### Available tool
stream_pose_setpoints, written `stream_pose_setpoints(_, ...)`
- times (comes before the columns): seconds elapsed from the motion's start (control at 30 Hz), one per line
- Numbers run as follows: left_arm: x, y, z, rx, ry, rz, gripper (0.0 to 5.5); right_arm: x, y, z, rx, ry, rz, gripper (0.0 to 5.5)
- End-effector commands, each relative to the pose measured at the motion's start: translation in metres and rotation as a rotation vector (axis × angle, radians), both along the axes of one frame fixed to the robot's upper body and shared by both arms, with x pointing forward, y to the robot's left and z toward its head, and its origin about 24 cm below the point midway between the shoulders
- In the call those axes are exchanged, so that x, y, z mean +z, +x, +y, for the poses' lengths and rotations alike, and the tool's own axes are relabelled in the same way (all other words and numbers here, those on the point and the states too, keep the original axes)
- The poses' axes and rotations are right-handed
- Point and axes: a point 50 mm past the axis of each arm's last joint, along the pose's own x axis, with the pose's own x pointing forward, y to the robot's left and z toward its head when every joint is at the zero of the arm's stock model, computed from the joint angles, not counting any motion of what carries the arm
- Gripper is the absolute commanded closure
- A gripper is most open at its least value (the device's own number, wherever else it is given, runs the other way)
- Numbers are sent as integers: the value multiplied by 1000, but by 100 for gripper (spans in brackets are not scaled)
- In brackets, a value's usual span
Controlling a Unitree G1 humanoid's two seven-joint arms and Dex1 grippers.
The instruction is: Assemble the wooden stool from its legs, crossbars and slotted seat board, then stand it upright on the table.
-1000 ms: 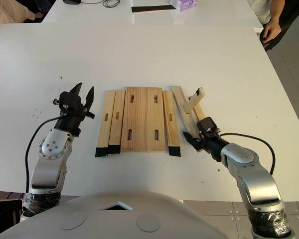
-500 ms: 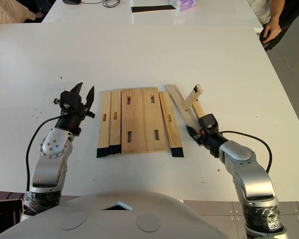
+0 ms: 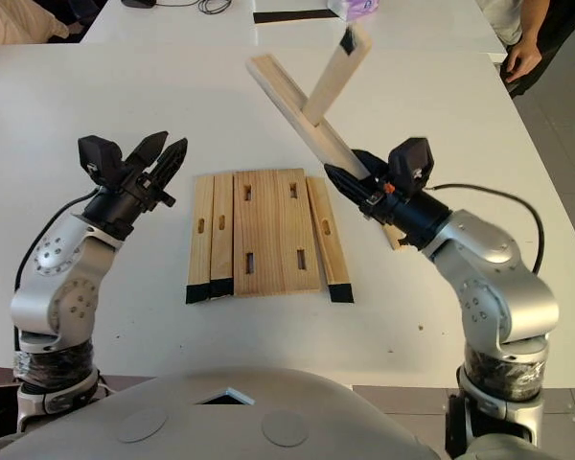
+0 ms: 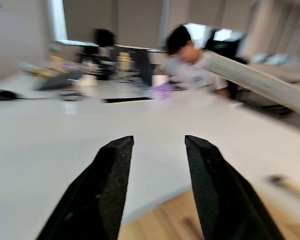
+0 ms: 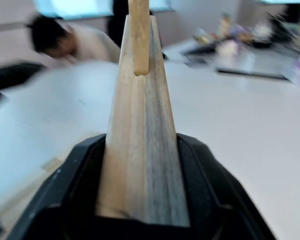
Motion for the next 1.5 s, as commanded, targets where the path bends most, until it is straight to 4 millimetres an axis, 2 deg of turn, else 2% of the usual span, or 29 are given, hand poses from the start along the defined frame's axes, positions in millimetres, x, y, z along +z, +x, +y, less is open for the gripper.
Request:
stream_pose_setpoints(0.03, 14, -16, -21, -321, -97, 37, 275, 21, 0, 1, 221, 85, 51, 345)
stream_pose_setpoints(0.17, 21, -38, -38, -624, -205, 51, 258, 22, -4, 0, 414, 83, 140, 345)
stream_pose_setpoints(0.33, 38, -39, -40, -702, -322, -16, 258, 24, -3, -4, 525, 144, 224, 345)
stream_pose_setpoints(0.47, 43, -34, -35, -678, -361, -24, 258, 37, 1, -7, 535, 220, 211, 345)
stream_pose_setpoints(0.7, 32, -25, -34, -593, -364, 35, 258, 53, 0, -4, 562, 290, 189, 345)
stream_pose_setpoints(0.77, 34, -23, -34, -580, -392, 21, 258, 52, -3, 0, 582, 280, 192, 345)
stream_pose_setpoints(0.9, 54, -24, -31, -617, -492, -59, 258, 39, -10, 8, 608, 262, 234, 345)
stream_pose_setpoints(1.07, 67, -21, -25, -654, -516, -87, 258, 34, -13, 14, 613, 281, 231, 345)
stream_pose_setpoints(1.5, 55, -23, -38, -711, -415, -39, 258, 32, -17, 21, 692, 277, 262, 345)
